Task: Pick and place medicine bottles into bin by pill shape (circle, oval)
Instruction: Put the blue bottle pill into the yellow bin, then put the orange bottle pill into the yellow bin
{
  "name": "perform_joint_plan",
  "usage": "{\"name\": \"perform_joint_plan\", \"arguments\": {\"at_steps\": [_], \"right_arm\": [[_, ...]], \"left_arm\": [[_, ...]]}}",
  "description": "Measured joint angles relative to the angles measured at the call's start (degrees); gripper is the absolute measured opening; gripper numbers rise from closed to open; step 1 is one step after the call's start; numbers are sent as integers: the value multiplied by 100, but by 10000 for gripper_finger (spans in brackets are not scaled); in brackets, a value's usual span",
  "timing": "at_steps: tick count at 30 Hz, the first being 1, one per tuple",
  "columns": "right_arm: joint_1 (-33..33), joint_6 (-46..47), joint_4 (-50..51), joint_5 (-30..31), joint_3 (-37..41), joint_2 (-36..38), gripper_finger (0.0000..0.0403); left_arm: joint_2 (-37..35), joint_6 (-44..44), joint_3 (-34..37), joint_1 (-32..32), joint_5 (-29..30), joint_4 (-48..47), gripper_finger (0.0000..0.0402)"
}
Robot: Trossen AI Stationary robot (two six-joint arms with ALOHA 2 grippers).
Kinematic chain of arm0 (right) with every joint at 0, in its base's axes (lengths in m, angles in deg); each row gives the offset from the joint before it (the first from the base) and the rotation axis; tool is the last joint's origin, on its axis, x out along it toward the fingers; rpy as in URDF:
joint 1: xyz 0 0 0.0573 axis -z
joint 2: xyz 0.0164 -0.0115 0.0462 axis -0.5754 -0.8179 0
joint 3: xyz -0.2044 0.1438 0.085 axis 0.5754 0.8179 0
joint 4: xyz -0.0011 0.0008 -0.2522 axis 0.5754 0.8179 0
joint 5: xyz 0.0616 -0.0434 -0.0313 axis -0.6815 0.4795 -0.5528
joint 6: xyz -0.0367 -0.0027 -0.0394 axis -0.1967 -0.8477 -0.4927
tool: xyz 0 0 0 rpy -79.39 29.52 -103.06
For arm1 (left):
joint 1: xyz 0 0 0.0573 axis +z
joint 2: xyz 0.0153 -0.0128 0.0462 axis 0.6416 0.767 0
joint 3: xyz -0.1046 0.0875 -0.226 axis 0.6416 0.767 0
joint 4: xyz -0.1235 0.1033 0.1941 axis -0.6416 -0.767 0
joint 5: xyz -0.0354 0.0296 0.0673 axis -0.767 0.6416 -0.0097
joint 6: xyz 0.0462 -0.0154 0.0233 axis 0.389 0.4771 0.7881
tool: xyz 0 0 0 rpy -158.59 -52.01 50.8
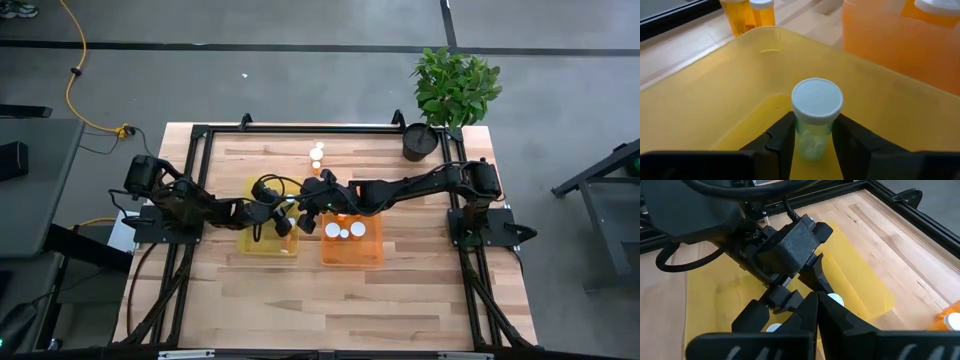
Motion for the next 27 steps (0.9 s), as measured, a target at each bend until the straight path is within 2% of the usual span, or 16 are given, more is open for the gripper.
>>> {"name": "perform_joint_plan", "arguments": {"at_steps": [8,13,16,22,27], "right_arm": [[0,0,-1,-171,0,0,0],[2,-113,-2,-162,2,0,0],[2,-258,88,-147,4,74,0],[-29,-526,716,123,118,518,0],[-171,-359,382,517,1237,1323,0]], "left_arm": [[-63,79,0,0,1,-43,157],[-410,101,0,0,0,-263,192],[-918,191,0,0,1,-744,208],[-2493,197,2,-76,2,-2000,218],[-3827,363,26,-454,-1,-2170,217]]}}
